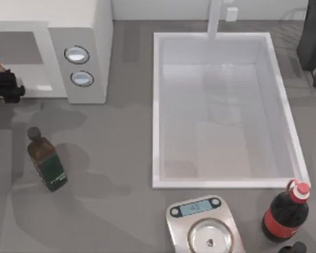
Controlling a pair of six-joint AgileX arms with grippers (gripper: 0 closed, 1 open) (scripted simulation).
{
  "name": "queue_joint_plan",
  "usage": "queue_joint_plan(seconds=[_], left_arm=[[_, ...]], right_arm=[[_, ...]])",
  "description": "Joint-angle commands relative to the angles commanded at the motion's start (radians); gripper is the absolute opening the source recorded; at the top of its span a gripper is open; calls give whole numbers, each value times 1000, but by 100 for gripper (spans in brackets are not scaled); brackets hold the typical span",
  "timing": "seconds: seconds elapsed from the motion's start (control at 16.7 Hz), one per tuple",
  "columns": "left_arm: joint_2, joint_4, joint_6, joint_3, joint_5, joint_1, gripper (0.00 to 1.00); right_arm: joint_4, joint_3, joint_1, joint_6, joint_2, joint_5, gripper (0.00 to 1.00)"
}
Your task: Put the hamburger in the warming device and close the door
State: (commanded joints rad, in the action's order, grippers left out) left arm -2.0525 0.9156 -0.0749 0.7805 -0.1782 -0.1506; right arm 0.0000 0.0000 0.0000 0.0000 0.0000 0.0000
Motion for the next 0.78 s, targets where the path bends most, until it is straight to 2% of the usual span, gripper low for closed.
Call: queue_joint_plan(seconds=[0.3,0.78], left_arm=[[-31,-23,-3,66,13,-8,0],[-259,-184,13,481,31,31,0]], right_arm=[[0,0,0,0,0,0,100],[0,0,0,0,0,0,100]])
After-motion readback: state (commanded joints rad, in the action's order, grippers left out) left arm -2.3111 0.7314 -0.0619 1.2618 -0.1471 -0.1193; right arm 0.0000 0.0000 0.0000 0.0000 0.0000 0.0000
